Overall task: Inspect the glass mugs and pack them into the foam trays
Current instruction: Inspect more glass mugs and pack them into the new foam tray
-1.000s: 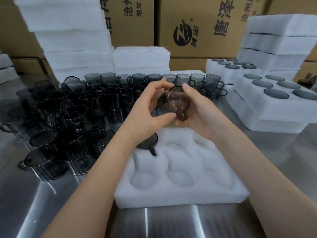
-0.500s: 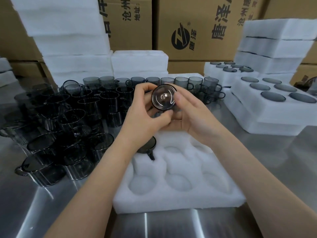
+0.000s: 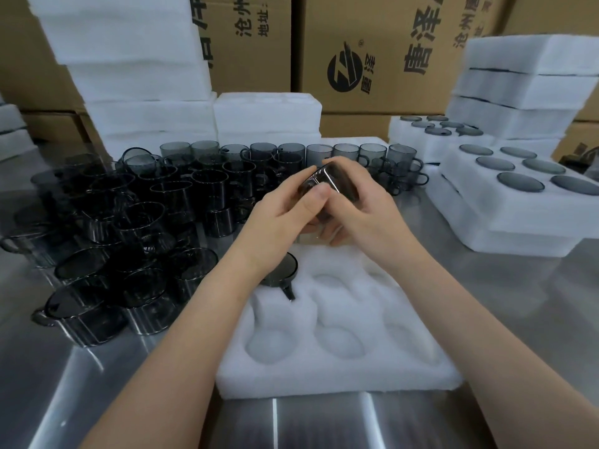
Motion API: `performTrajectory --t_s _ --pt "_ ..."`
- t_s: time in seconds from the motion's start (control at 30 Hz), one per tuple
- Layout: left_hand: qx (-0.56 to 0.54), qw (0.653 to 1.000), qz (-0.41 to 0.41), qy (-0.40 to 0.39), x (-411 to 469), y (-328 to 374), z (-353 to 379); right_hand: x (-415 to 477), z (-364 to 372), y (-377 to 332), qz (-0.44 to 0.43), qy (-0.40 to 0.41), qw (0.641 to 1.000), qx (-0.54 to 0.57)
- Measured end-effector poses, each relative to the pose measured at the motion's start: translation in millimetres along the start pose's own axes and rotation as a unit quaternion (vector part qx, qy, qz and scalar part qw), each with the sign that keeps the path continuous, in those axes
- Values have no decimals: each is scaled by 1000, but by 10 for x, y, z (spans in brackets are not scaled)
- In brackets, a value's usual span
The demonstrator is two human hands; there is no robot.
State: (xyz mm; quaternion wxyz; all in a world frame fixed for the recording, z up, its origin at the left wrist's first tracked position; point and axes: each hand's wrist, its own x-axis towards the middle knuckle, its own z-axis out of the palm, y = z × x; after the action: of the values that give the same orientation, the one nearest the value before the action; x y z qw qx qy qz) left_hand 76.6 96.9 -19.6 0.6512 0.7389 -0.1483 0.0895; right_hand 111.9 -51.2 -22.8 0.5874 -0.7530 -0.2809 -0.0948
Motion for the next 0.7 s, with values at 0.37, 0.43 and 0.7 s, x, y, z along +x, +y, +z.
performTrajectory --t_s 0.37,0.43,0.7 --pt "92 995 39 4 16 -81 -17 -2 -3 -28 30 32 986 160" --pt "88 995 43 4 23 -92 -18 4 -21 -24 46 42 980 190" --pt "72 996 54 -7 39 -115 -38 36 -71 -15 119 1 942 314"
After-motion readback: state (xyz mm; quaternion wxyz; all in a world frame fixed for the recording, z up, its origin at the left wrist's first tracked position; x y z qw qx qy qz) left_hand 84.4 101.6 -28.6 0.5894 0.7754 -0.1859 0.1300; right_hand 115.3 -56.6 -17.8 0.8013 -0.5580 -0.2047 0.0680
